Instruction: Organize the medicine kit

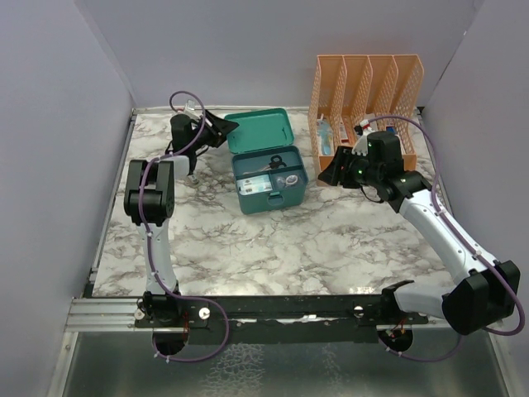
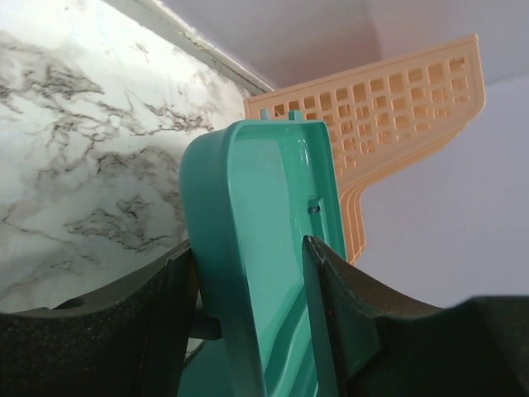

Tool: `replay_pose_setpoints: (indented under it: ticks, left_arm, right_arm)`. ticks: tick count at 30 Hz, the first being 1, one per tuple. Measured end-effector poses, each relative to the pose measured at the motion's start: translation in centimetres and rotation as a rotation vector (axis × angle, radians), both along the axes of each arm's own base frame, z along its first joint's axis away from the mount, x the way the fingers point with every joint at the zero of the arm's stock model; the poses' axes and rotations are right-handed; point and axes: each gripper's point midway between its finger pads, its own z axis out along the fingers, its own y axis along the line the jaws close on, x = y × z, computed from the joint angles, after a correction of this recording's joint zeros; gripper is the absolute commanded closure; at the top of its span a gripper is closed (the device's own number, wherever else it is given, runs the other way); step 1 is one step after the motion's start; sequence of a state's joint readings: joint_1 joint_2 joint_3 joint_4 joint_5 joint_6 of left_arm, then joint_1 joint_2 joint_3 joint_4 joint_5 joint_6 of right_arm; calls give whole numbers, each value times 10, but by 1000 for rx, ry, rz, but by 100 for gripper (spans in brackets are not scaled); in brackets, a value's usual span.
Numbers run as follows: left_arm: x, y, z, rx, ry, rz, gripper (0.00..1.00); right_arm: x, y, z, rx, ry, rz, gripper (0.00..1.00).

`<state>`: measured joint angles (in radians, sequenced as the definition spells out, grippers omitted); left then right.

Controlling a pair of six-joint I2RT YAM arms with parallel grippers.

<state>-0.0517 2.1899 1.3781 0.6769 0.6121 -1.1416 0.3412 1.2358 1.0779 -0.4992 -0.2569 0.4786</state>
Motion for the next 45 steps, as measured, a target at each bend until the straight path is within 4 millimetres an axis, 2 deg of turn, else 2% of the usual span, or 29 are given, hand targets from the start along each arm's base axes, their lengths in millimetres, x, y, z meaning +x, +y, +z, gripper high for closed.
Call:
replay_pose_setpoints:
  ticks: [8,13,23,28,33,45]
  left_arm:
    - [-12,-5,40,68,-164,-70,39]
    - [-25,-7,58,106,-243,-105,35]
    - [-55,-12,61,180,-323,-200,33]
    - [-67,-13,74,216,-391,-235,32]
    - [-76,-13,84,255,-454,-252,30]
    - [-95,-9,86,363,-554,-257,28]
  right_arm:
    - [0,-1,-1,-3,0,-5,51]
    - [0,-1,0,-3,-3,-5,51]
    - [-1,-2,0,-4,-4,-7,52]
    - [-1,-2,0,-4,-3,-8,52]
    - [-1,-2,-1,-5,-2,-8,52]
    - [-3,-3,-7,-10,11,-7,52]
